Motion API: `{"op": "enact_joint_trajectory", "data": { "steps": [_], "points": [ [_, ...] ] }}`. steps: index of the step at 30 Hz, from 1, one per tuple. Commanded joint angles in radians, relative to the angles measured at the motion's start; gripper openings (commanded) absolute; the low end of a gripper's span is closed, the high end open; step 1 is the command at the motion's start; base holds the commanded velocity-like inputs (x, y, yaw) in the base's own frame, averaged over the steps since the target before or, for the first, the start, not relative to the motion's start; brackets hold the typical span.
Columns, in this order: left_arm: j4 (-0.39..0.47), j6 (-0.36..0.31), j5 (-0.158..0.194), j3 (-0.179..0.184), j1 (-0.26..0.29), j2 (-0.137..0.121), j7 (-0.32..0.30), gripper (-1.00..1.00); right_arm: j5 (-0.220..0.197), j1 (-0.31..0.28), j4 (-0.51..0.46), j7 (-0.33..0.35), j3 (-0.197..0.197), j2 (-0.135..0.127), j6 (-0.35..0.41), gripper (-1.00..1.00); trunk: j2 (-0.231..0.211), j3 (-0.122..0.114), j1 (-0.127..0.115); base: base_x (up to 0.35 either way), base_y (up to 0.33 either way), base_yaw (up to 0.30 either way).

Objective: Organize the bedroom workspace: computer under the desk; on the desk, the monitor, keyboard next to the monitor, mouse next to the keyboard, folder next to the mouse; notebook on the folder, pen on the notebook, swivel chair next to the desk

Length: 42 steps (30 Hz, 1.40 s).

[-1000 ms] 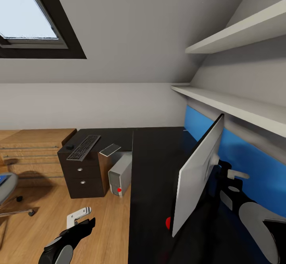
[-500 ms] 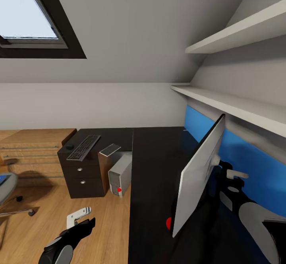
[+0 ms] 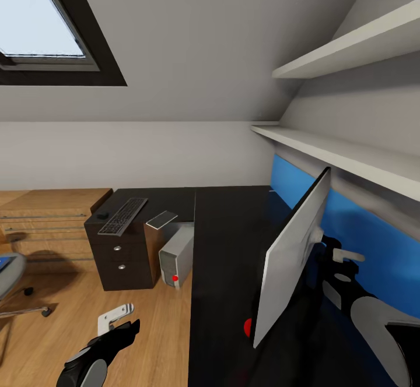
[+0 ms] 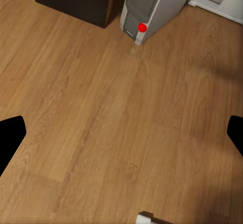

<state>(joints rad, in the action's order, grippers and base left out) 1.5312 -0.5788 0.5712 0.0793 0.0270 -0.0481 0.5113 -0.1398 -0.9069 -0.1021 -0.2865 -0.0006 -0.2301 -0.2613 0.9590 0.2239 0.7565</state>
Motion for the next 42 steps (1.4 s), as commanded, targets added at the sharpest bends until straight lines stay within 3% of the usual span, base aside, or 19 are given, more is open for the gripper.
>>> {"op": "enact_joint_trajectory", "data": {
  "steps": [1, 24, 42],
  "points": [
    [0.001, -0.001, 0.010, 0.002, 0.001, -0.001, 0.010, 1.00, -0.009, -0.001, 0.001, 0.001, 0.001, 0.000, -0.006, 1.00, 0.001, 0.001, 0.000, 0.000, 0.000, 0.000],
    [0.001, -0.001, 0.008, 0.002, 0.001, -0.001, 0.010, 1.00, -0.010, -0.001, 0.001, 0.010, 0.030, 0.002, -0.004, 1.00, 0.001, 0.001, 0.000, -0.006, 0.000, 0.000],
    [0.001, -0.001, 0.007, 0.004, 0.001, -0.001, 0.010, 1.00, -0.010, -0.001, 0.002, 0.010, 0.030, 0.004, -0.004, 1.00, 0.001, 0.001, 0.000, -0.226, 0.000, 0.000]
  ]
}}
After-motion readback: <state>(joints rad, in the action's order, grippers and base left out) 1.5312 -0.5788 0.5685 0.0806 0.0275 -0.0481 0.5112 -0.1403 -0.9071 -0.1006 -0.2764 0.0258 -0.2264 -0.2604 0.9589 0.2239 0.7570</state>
